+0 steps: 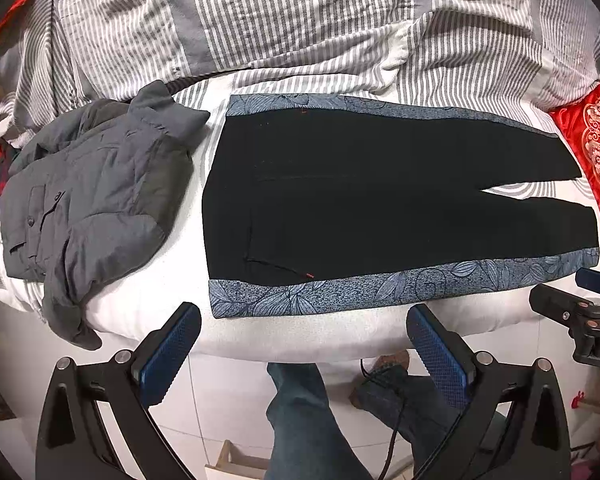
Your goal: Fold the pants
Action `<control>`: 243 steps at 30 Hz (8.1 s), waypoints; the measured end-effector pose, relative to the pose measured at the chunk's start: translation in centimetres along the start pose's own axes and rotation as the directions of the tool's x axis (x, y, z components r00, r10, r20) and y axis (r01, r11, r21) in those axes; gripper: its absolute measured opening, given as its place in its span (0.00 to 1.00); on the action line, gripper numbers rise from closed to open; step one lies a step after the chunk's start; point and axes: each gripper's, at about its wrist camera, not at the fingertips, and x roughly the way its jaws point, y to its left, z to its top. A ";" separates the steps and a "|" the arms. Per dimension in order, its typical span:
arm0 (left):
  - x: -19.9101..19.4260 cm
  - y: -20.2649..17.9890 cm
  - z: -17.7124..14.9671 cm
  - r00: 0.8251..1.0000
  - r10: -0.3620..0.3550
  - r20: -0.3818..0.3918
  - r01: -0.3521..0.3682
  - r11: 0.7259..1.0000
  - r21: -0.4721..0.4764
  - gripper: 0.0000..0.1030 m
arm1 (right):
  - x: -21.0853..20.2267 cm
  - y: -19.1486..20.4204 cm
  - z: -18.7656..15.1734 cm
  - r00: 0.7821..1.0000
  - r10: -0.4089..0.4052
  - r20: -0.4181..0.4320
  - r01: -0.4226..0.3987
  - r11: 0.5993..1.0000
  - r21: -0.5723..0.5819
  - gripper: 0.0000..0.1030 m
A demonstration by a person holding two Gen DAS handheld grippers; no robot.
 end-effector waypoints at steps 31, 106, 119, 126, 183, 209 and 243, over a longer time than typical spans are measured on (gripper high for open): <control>1.2 0.7 -0.3 0.999 -0.035 -0.013 0.033 0.992 -0.125 1.00 | 1.5 -1.3 -0.3 0.999 0.036 -0.028 -0.037 0.999 -0.006 0.99; 14.5 9.1 1.4 0.896 -0.417 0.150 0.434 0.754 -0.493 0.21 | 15.1 -0.4 4.6 0.658 0.729 0.189 -0.740 0.580 0.342 0.04; 13.1 7.0 15.3 0.932 -0.320 0.167 0.360 0.860 -0.362 0.21 | 14.1 -1.0 16.8 0.661 0.747 0.069 -0.728 0.616 0.302 0.04; 17.9 5.8 21.4 0.968 -0.219 0.125 0.251 0.896 -0.367 0.21 | 18.9 -1.7 25.0 0.641 0.767 -0.025 -0.719 0.611 0.331 0.04; 15.3 -18.8 11.7 0.980 -0.198 -0.007 0.196 0.964 0.180 0.71 | 6.7 -20.1 -0.3 0.926 -0.345 0.153 0.310 0.926 0.214 0.79; 15.9 -35.8 14.0 0.958 -0.264 -0.116 0.288 0.898 0.332 0.71 | 3.7 -29.1 3.2 0.879 -0.393 0.271 0.376 0.919 0.114 0.08; 18.4 -37.9 26.9 0.995 -0.086 -0.044 0.091 0.988 0.126 0.71 | 7.1 -46.2 25.4 0.980 0.137 0.148 -0.159 0.976 0.148 0.74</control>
